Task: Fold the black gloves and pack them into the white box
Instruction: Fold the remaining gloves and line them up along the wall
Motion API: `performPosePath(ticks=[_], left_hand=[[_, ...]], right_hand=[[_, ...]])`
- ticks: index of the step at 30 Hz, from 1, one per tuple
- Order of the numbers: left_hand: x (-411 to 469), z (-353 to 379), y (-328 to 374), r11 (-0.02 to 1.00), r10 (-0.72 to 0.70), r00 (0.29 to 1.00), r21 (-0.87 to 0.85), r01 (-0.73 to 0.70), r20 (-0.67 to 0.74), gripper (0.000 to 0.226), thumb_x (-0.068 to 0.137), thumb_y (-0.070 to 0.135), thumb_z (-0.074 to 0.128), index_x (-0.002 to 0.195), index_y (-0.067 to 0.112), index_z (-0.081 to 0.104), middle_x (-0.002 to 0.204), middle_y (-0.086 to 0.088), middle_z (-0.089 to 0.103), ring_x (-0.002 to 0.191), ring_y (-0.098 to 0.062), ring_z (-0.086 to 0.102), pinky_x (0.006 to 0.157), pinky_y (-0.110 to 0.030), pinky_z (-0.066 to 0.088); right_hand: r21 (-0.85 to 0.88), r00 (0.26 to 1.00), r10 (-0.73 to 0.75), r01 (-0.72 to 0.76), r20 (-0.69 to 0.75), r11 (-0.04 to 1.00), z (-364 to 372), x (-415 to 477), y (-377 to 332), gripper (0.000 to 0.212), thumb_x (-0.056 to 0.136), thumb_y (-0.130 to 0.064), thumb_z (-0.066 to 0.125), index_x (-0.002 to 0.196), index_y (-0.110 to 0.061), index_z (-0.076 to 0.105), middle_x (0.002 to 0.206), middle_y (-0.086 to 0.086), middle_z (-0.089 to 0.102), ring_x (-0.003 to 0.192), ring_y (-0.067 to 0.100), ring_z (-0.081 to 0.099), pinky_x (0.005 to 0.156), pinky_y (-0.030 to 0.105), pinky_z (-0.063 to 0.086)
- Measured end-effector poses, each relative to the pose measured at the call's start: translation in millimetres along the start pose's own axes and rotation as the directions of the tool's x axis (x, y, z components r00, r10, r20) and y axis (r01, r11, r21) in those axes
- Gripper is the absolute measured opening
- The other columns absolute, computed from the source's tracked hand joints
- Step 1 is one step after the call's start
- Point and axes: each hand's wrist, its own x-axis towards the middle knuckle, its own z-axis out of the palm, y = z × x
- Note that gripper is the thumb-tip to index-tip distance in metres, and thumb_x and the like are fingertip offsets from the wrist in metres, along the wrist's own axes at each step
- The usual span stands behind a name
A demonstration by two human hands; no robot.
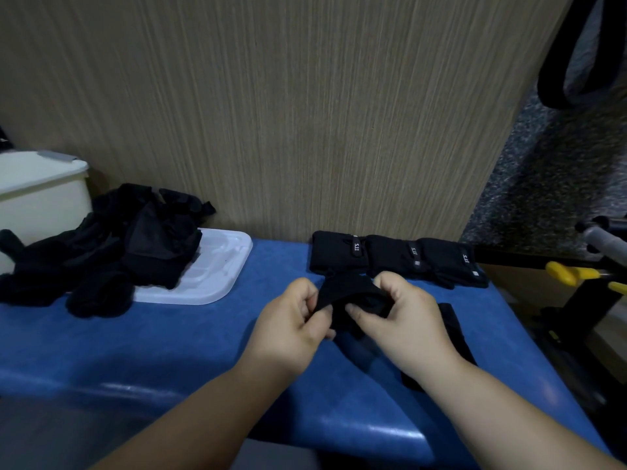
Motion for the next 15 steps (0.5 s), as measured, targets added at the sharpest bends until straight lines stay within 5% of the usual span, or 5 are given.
performPosePath(ticks=[5,8,11,15], left_hand=[[2,0,0,0.989,-0.031,0.995,-0.142,0.044,0.095,0.025,0.085,0.024,0.065,0.07,0.022,0.045,0.067,-0.011,0.06,0.068,-0.018,0.056,0.066,-0.039,0.047],[3,-2,3,0.936,-0.167,0.96,-0.271,0.227,0.226,0.02,0.095,0.023,0.056,0.075,0.017,0.054,0.086,-0.005,0.072,0.085,-0.019,0.068,0.074,-0.029,0.052],[3,-5,5,0.888,-0.287,0.898,-0.26,0.38,0.332,0.044,0.094,0.046,0.043,0.084,0.008,0.064,0.093,-0.007,0.074,0.09,-0.017,0.071,0.08,-0.026,0.056],[4,-4,3,0.819,-0.327,0.874,-0.354,0.452,0.36,0.058,0.083,0.059,0.042,0.098,0.007,0.063,0.101,-0.011,0.072,0.093,-0.022,0.07,0.083,-0.03,0.056]], right_hand=[[-0.002,1.0,-0.013,0.013,-0.022,1.0,1,1,1,0.012,0.076,-0.017,0.073,0.077,-0.02,0.061,0.074,-0.001,0.063,0.065,0.009,0.056,0.059,0.025,0.045],[0.178,0.997,0.08,-0.075,-0.019,0.981,-2,2,-3,0.017,0.076,-0.008,0.068,0.076,-0.025,0.063,0.074,-0.005,0.067,0.072,0.005,0.061,0.065,0.019,0.046],[0.467,0.984,0.153,-0.18,0.096,0.865,-1,3,-6,0.015,0.083,0.001,0.061,0.084,-0.014,0.065,0.073,0.002,0.071,0.069,0.013,0.067,0.063,0.029,0.05],[0.693,0.945,0.141,-0.313,0.295,0.65,4,1,-13,0.014,0.086,0.0,0.063,0.098,-0.003,0.067,0.083,0.007,0.073,0.073,0.016,0.067,0.058,0.024,0.052]])
